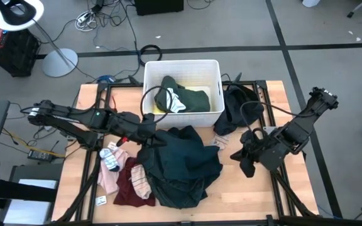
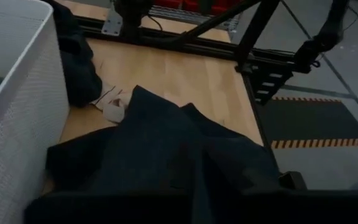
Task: Sort clothes
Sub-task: Put the dark blue pants into the white laundry bin
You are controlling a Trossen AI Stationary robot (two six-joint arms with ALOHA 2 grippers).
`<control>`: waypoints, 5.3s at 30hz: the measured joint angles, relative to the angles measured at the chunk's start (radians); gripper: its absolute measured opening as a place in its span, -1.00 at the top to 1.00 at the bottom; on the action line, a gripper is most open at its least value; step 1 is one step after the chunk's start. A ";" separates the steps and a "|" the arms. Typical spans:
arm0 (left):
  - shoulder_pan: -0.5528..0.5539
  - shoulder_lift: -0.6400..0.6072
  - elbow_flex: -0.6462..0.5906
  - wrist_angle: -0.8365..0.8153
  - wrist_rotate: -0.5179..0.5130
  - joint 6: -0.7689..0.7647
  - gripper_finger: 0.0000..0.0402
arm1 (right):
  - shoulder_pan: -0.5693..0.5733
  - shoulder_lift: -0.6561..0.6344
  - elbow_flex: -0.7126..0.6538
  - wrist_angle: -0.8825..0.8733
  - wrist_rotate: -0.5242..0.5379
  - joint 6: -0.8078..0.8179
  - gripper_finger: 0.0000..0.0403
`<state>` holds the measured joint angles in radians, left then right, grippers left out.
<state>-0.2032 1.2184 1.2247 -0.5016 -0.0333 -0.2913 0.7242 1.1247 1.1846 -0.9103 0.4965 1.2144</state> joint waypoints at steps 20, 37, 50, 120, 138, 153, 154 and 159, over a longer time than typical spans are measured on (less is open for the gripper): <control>0.034 0.001 0.006 -0.085 -0.039 0.064 0.20 | -0.021 0.034 -0.001 0.034 0.019 -0.027 0.93; 0.034 0.001 0.001 -0.382 -0.014 0.098 0.20 | -0.037 0.078 -0.001 0.056 0.013 -0.109 0.93; 0.101 -0.025 -0.221 -0.361 0.044 0.023 0.20 | -0.075 0.085 -0.001 0.081 0.011 -0.109 0.81; 0.149 -0.028 -0.454 0.105 0.237 -0.200 1.00 | -0.334 0.560 0.000 0.555 -0.167 -0.739 0.68; 0.137 -0.028 -0.158 -0.039 0.179 -0.079 1.00 | -0.412 0.380 0.005 0.547 -0.168 -0.831 0.98; 0.185 -0.028 0.155 -0.127 0.150 0.025 1.00 | -0.494 0.261 0.334 0.453 -0.132 -1.031 0.98; 0.192 -0.028 0.178 -0.127 0.151 0.028 1.00 | -0.503 0.278 0.388 0.419 -0.131 -1.048 0.98; 0.232 -0.028 0.298 -0.139 0.160 0.063 1.00 | -0.549 0.363 0.657 0.282 -0.127 -1.126 0.98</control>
<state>0.0291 1.1900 1.5227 -0.6410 0.1269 -0.2279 0.1751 1.4882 1.8420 -0.6278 0.3693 0.0886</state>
